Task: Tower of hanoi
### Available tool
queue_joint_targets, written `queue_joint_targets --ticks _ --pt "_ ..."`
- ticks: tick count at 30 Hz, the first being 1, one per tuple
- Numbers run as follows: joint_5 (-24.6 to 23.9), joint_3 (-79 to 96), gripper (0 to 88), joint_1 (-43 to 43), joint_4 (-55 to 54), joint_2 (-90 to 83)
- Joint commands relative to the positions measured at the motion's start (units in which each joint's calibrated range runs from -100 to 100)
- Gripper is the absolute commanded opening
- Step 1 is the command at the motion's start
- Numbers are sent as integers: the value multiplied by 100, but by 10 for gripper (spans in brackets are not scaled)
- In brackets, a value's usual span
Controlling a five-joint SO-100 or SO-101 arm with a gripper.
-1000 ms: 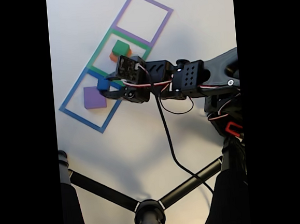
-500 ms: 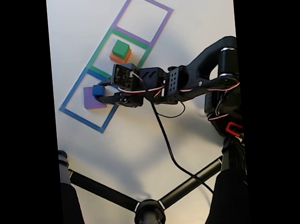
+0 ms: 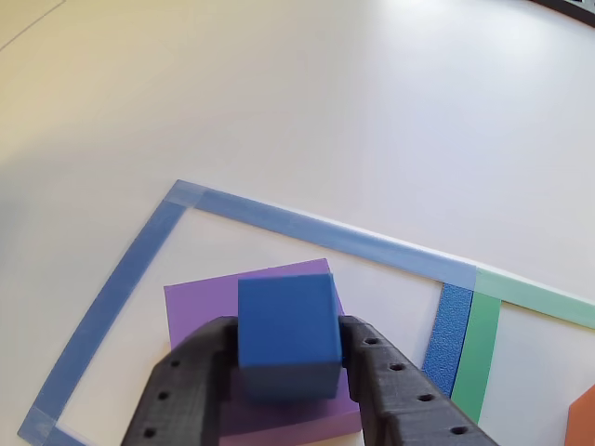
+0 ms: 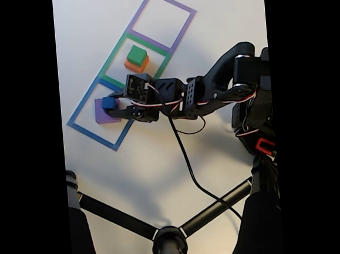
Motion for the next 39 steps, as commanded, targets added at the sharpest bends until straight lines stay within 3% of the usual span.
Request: queue_joint_targets --ticks 1,10,14,18,22,25,33,39 --pt "75 -113 186 24 -191 -39" --pt "75 -213 286 32 -159 -199" --pt "75 -413 288 -21 351 -872" --pt "75 -1040 283 40 2124 -2002" --pt "75 -1967 86 238 4293 -2947" --pt "75 -2440 5 413 5515 -3508" --pt "75 -3893 5 1145 8931 -4662" --pt "75 -5511 5 2281 11602 -4935"
